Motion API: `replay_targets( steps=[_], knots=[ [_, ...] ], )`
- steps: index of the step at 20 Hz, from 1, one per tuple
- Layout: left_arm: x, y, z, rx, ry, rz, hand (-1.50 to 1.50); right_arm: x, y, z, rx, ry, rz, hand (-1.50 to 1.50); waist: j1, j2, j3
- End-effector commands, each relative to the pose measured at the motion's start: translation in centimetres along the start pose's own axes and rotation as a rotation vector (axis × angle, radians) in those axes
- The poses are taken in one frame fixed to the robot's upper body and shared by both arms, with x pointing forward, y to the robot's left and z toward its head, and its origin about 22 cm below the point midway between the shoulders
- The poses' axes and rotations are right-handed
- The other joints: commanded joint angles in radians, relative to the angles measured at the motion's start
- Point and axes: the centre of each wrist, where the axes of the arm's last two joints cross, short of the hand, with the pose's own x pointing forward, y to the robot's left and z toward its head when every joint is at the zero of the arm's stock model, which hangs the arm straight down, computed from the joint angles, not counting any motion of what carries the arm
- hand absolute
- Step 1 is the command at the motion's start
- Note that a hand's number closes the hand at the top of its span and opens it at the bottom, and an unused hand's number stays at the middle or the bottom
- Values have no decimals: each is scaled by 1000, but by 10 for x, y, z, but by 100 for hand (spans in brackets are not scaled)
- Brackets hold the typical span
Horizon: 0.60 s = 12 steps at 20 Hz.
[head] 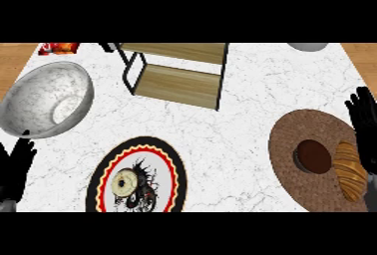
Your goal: Pick the croissant from the placemat and place it in the tiered shelf
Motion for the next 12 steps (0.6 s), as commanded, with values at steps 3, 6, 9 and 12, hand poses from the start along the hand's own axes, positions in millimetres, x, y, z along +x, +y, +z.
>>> replay_targets(
  steps=[3,6,9,12],
  knots=[
    [3,-24,4,-108,2,60,0,22,-85,23,-182,-81,134,150,-36,8,-31],
    [-8,-39,16,-200,19,131,0,40,-159,41,-342,-134,259,150,-87,0,-31],
    [4,-54,12,-288,14,154,0,-15,-194,87,-529,345,371,150,-44,21,-31],
    [29,-61,10,-328,6,142,0,-33,-219,131,-534,241,239,-150,-12,14,-29]
  ],
)
